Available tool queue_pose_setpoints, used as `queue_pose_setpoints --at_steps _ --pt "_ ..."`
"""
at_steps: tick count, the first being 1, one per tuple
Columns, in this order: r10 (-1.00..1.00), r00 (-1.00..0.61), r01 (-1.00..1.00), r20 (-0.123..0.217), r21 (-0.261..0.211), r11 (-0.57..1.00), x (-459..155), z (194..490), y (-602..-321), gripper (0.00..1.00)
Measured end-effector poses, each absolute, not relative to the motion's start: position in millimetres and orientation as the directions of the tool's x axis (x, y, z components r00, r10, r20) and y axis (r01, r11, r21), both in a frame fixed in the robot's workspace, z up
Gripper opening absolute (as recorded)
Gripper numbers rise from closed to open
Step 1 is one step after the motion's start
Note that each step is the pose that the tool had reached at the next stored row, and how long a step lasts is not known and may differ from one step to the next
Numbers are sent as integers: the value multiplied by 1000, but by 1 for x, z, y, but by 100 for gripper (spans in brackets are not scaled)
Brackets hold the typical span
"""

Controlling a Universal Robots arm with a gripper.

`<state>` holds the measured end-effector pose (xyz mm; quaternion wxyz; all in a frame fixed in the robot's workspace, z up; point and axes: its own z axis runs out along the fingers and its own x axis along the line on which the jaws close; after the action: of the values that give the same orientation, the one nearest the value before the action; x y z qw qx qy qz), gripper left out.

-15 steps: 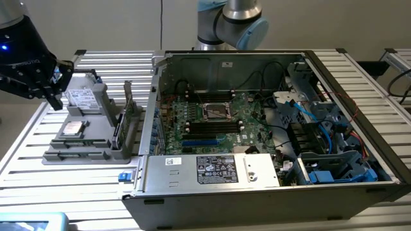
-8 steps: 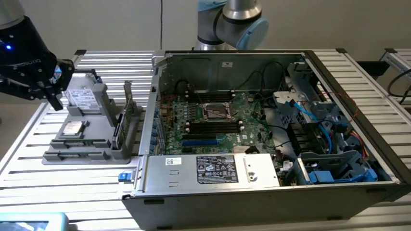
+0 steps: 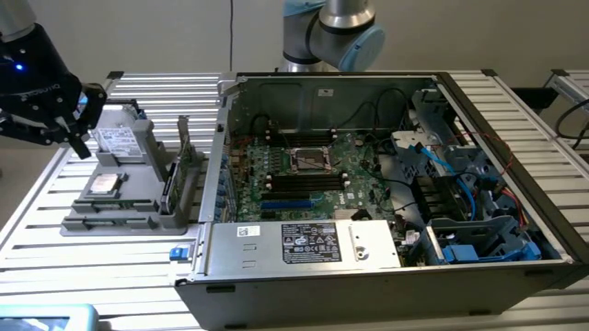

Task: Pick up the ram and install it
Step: 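Pick up the ram and move it above insertion slot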

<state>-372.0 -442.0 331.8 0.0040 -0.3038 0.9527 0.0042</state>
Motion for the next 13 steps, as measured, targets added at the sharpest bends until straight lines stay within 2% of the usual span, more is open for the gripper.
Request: queue_pose_setpoints --at_steps 13 --pt "-754 -657 -754 -10 6 657 -372 331 -442 11"
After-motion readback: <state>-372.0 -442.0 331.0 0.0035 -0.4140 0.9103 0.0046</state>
